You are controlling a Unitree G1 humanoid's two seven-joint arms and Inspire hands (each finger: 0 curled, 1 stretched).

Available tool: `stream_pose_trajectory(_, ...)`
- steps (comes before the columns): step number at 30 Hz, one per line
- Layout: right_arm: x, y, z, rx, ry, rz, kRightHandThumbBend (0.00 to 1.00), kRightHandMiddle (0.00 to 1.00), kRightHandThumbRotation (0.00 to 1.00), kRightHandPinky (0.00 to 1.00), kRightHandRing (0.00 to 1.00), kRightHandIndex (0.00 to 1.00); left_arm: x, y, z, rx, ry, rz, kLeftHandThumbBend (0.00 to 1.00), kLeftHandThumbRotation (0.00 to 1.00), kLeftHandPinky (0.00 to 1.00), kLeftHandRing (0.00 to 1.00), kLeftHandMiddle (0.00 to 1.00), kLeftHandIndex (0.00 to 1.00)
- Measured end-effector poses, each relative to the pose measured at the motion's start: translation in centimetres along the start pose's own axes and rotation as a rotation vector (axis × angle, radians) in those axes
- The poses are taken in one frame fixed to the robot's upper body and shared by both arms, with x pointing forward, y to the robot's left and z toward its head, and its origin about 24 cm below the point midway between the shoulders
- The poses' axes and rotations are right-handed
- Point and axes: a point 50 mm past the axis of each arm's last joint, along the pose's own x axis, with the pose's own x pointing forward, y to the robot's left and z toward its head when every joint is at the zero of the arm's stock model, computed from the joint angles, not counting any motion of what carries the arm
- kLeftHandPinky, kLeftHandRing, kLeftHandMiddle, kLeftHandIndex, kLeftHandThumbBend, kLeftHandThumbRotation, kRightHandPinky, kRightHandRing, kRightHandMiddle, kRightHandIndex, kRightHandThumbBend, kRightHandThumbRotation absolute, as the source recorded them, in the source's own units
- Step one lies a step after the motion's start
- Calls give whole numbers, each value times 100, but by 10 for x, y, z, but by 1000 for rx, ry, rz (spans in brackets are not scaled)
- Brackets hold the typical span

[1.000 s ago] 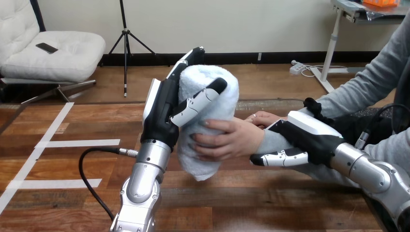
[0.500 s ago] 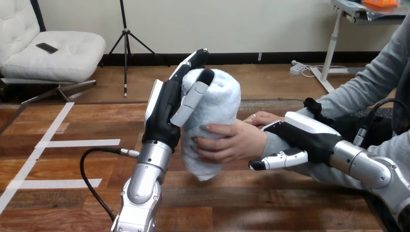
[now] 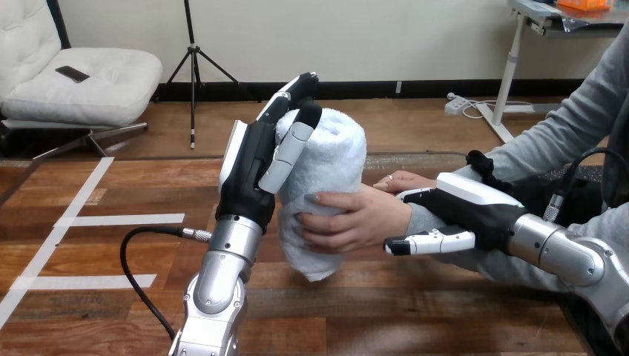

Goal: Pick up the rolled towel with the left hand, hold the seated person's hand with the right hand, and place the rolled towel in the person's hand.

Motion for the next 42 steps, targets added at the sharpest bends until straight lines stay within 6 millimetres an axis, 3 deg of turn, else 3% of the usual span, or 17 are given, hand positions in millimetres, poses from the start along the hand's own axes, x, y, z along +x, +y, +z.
stream_pose_trajectory(12, -1, -1, -1, 26, 0, 12, 100, 81, 95, 64, 77, 85, 0, 1, 3, 2, -13, 3, 84, 91, 84, 89, 89, 85)
stream_pose_trajectory(24, -4, -7, -1, 95, -23, -22, 100, 84, 97, 71, 82, 85, -3, 3, 10, 12, -47, 7, 84, 92, 82, 88, 90, 85)
stream_pose_trajectory(42, -22, -27, -1, 269, -141, -233, 100, 85, 100, 78, 84, 86, -18, 11, 18, 13, -109, 34, 81, 84, 79, 87, 90, 87)
